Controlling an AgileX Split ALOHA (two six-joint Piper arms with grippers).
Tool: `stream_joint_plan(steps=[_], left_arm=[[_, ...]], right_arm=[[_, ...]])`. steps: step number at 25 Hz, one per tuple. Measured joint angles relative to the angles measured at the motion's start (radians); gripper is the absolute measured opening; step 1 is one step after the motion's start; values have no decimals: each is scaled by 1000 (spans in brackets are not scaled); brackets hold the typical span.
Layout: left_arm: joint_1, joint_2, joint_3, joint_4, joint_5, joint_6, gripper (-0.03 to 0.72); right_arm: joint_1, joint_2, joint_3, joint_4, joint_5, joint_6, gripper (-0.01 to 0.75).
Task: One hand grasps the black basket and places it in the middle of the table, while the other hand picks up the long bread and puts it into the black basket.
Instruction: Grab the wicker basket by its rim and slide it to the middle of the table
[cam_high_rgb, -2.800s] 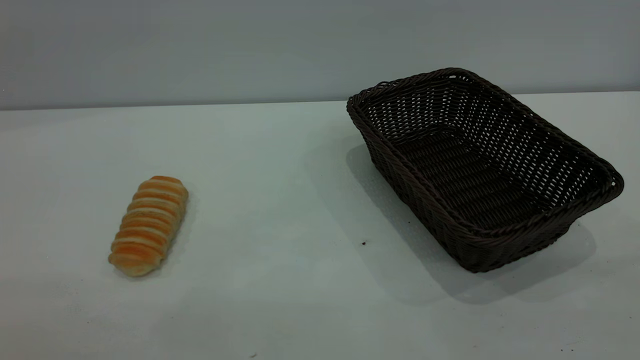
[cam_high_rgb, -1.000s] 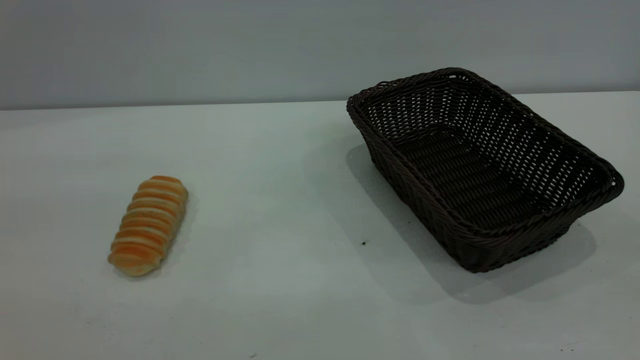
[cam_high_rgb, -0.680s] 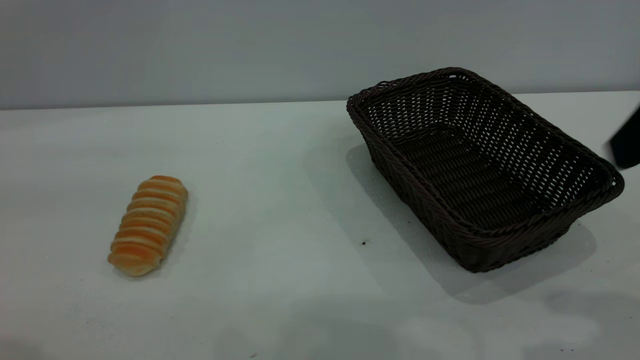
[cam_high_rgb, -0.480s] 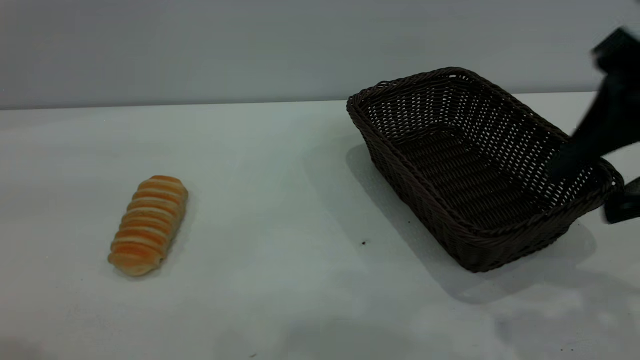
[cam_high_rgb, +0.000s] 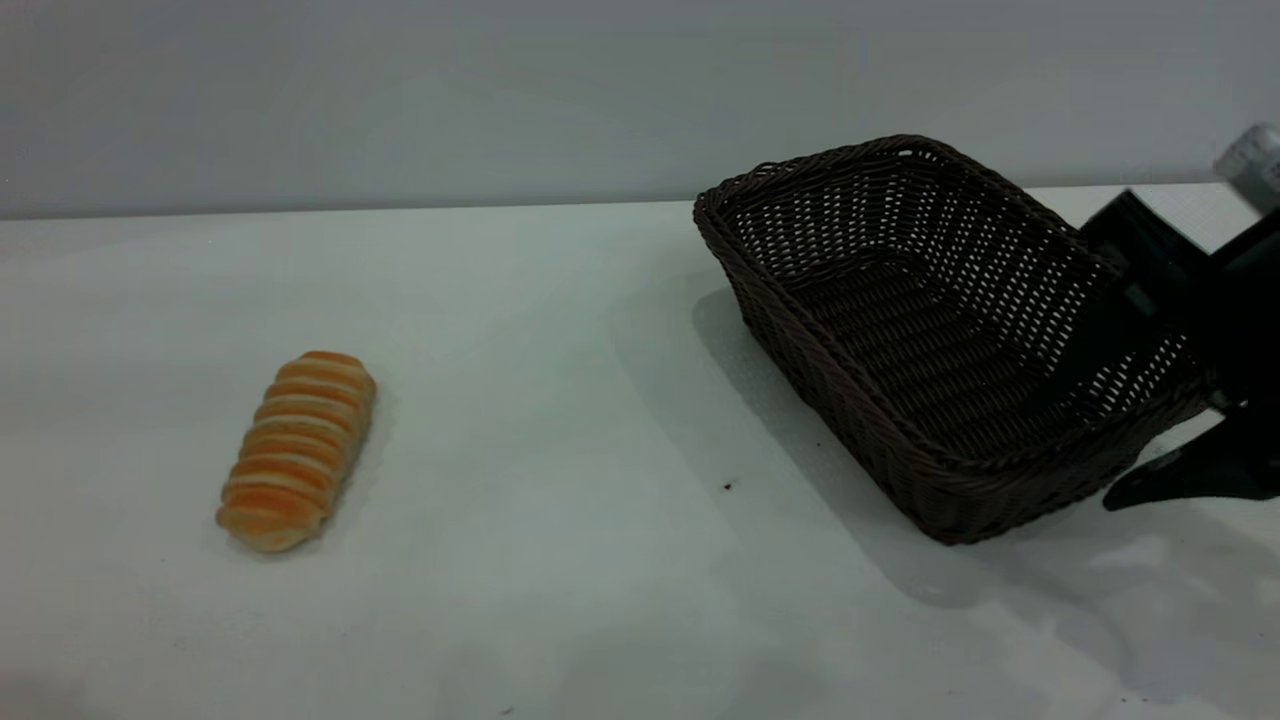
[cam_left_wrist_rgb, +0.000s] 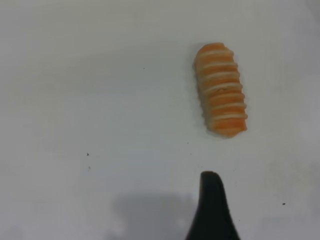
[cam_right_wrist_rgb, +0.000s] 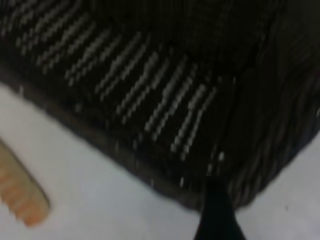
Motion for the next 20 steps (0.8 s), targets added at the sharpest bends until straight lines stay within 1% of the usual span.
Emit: stream_joint_plan(steps=[6,9,12,13,17,18,20], left_arm=[[0,0,0,0,-5,1,586],[0,0,0,0,-12,1,586],[0,0,0,0,-24,1,586],[0,0,0,0,-26,1,586],[0,0,0,0,-27,2,586],[0,0,0,0,-27,2,586],[0,0,0,0,-27,3,586]], right_arm=[[0,101,-11,238,-103,-111,534],[0,148,-13,342,-142,-162,506],[0,179,-29,401,-157,-211,414],[0,181,-34,412,-157,-218,360],[0,184,-40,429,-157,-225,100],[0,184,-40,433,-157,-225,87],[0,184,-40,433,-157,-227,87]])
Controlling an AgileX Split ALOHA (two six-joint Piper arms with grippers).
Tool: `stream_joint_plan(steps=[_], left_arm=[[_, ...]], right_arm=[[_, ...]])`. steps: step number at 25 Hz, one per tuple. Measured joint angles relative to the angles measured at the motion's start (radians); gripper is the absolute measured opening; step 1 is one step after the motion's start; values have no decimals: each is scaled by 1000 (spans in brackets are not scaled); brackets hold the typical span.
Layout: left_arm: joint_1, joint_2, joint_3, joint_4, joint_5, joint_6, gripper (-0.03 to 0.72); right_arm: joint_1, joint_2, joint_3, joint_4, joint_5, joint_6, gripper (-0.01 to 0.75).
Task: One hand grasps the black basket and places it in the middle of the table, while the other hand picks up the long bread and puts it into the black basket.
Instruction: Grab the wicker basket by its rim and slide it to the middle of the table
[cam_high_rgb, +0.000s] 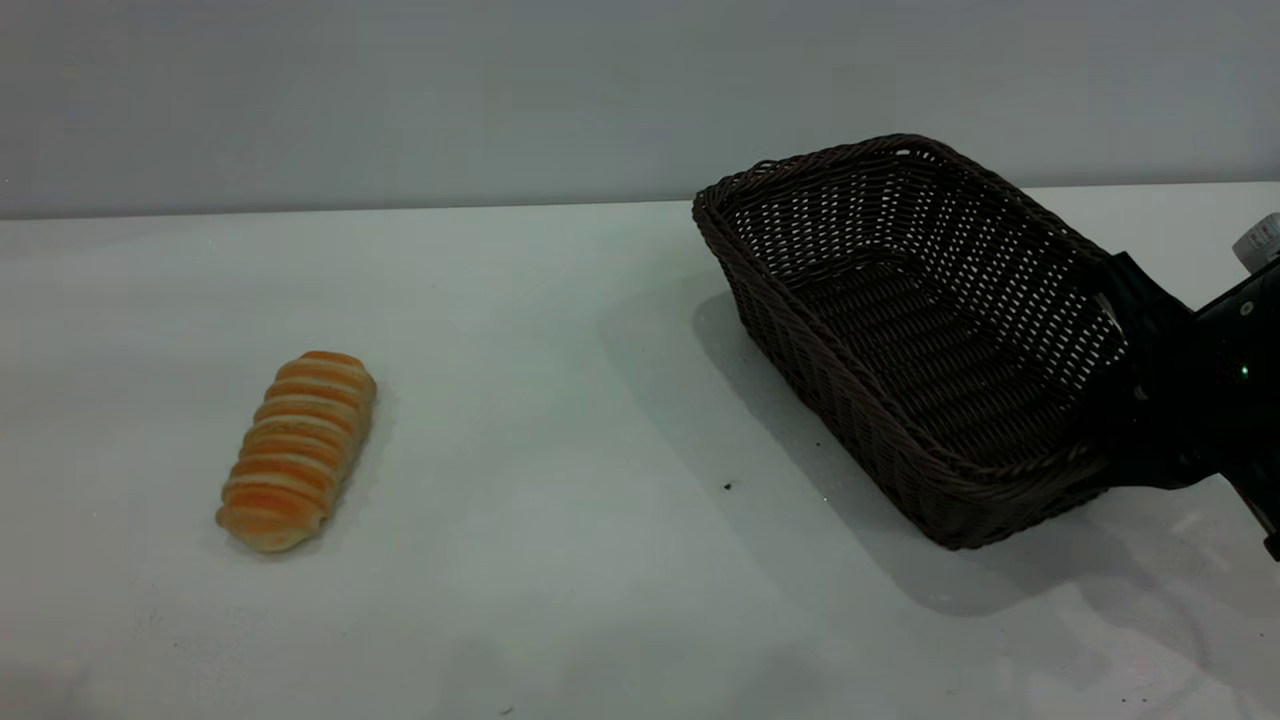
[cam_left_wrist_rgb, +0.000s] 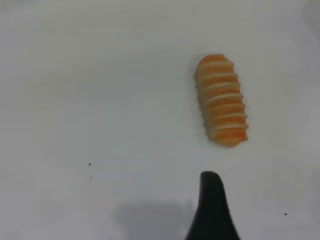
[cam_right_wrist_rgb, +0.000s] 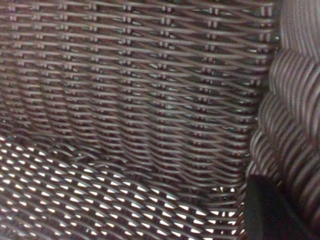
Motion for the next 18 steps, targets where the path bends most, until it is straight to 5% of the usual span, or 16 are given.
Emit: stream_joint_plan(steps=[6,13,18], left_arm=[[0,0,2,0,0,1,586],[0,2,21,0,-5,1,586],[0,2,21,0,-18,1,586]], right_arm=[[-20,-47,-38,-163,52,-50,87],[-33,-15,-341,-724,445,52,87],[16,102,-560,-977,583,113,87]])
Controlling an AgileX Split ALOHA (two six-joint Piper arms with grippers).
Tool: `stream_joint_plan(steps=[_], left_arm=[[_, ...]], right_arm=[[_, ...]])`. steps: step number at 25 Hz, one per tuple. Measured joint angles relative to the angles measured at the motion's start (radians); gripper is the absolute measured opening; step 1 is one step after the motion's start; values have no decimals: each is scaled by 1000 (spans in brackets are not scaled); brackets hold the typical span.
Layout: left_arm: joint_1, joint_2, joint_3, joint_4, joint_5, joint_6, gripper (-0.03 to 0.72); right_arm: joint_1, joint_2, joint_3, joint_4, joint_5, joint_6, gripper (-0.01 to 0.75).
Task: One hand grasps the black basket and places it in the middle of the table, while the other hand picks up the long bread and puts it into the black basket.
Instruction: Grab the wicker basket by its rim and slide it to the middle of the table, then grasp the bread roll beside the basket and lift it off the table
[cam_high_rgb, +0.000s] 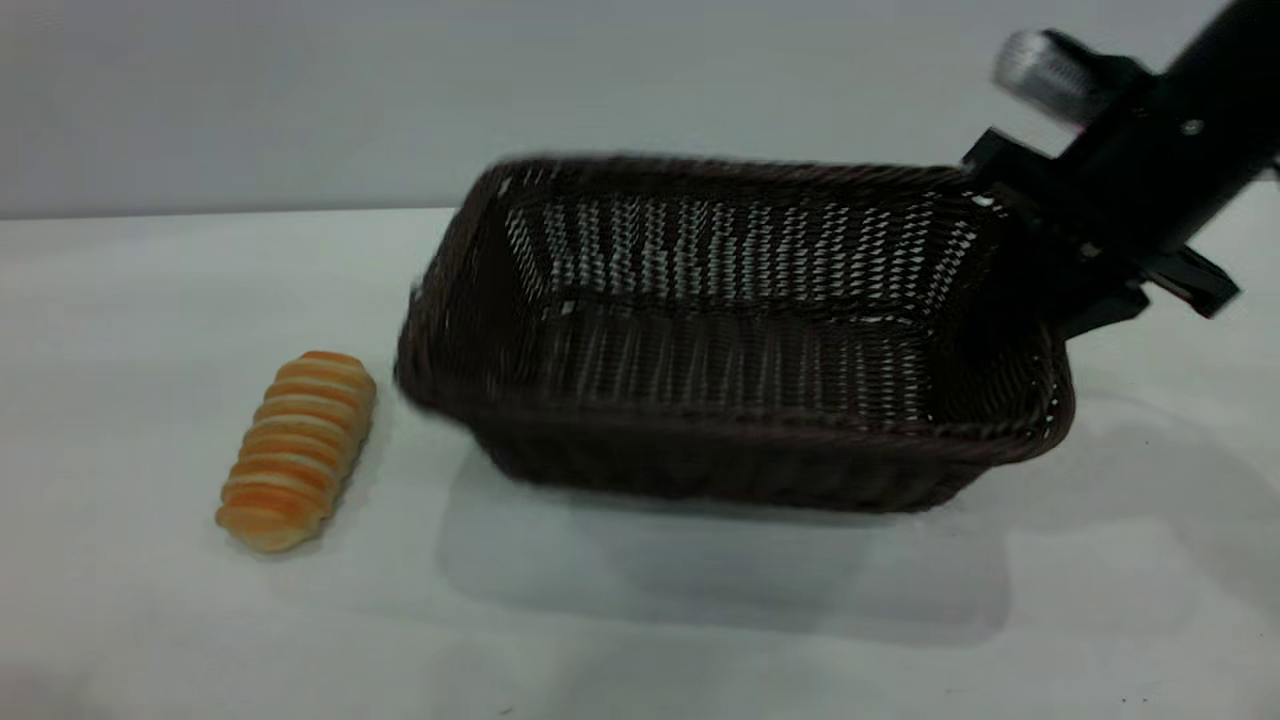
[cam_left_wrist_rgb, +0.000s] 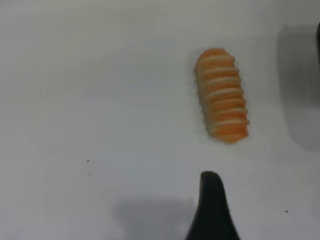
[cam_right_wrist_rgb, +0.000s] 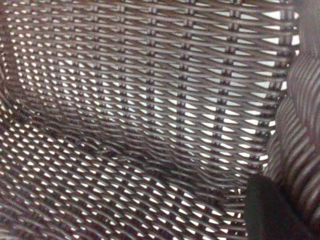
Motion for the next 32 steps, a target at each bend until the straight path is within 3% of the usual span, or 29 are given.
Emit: stream_joint_plan(steps=[7,14,21,25,32], left_arm=[[0,2,0,-7,-39,0,586],[0,97,0,-51,-115,-1,586],[0,398,-2,-111,-267,-1,586],[-10,591,-20,-144,-356,-1,586],[-48,892,-92,-151,-447,-1,586]], right_arm=[[48,145,-161,-42,5,-26,87],[48,177,-179,-46,-11,-75,115],[44,148,-180,-41,-13,-78,363],[9,59,-180,-40,44,-92,452],[-49,-266,-180,-42,273,-127,426]])
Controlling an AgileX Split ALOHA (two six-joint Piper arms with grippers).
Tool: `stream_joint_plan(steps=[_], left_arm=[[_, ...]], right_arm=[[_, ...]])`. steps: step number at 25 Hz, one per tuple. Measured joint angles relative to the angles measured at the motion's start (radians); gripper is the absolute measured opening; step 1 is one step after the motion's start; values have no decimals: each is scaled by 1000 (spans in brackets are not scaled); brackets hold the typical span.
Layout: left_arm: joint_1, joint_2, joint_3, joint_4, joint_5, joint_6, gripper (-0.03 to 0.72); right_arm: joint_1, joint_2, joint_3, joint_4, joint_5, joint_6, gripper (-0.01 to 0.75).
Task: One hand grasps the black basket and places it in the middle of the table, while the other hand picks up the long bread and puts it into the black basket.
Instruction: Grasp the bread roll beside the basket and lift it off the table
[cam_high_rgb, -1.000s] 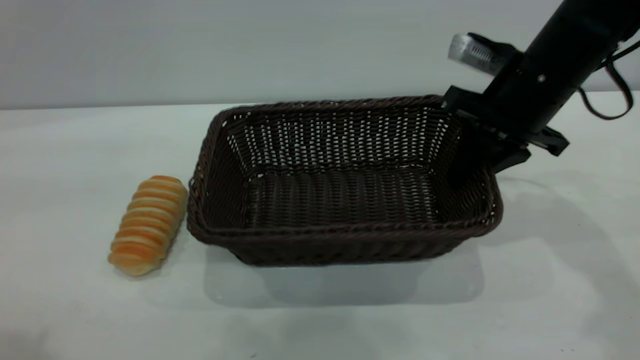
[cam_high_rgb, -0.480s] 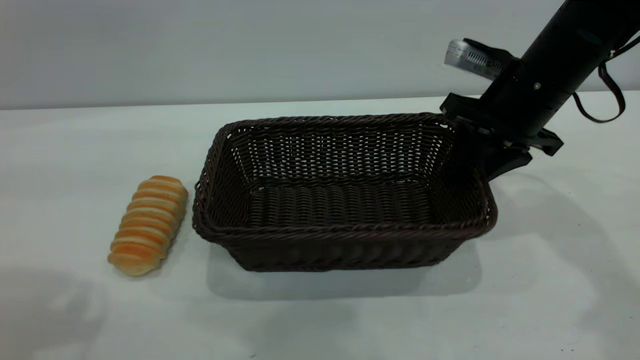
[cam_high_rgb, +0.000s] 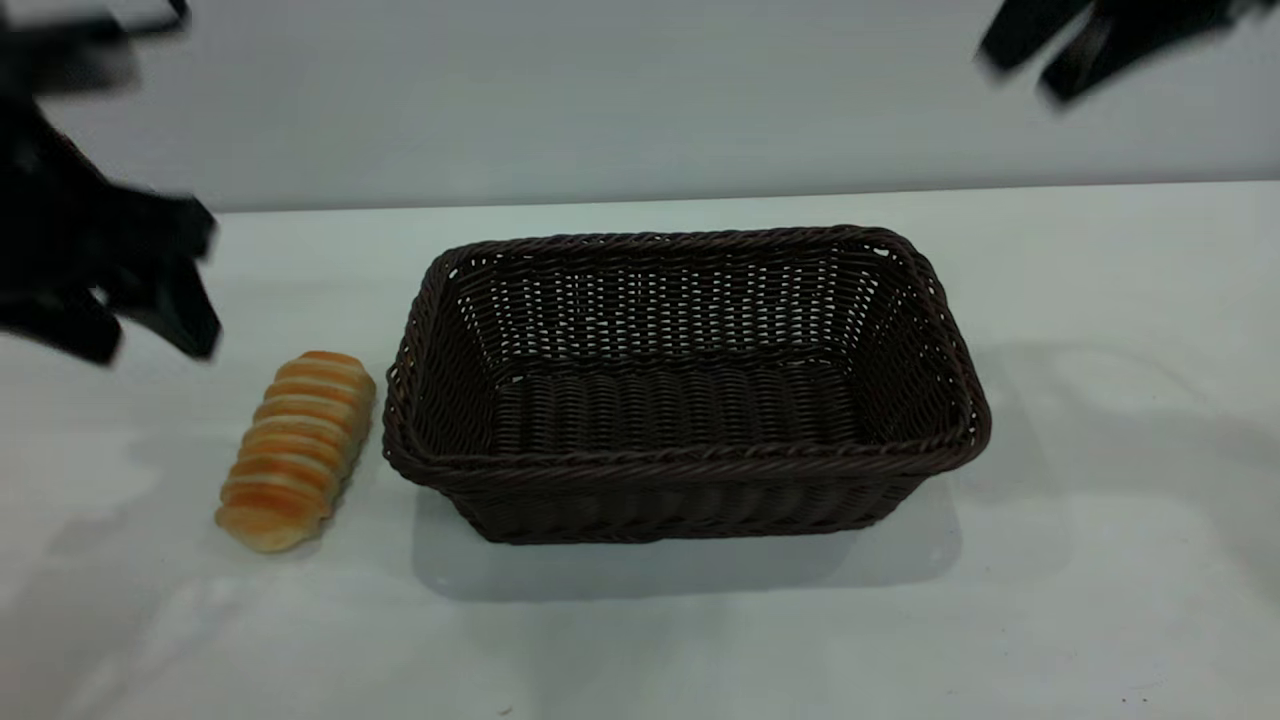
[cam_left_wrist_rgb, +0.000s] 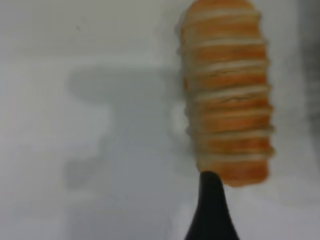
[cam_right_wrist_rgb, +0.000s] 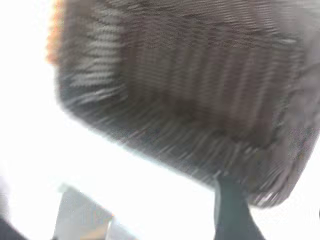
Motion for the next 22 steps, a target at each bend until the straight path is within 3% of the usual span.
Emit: stream_joint_plan(steps=[3,8,14,16,21,22], left_arm=[[-2,108,-35,-2,-21,0,586],[-30,245,-96,-3,-49,0,586],[-62,362,-135,-3,-109,0,565],[-62,370,-138,-3,-113,0,496],[-62,370,-138,34,-115,1,137],[-59,363,-138,48,-109,-2,101]], right_arm=[[9,-150,0,1,87,-4,392],[29,-365,22,4,114,9,368],[29,-605,149,0,121,42,366],[29,-682,215,-13,124,43,366],[29,-878,429,-99,130,45,366],[29,-910,475,-124,130,45,366]])
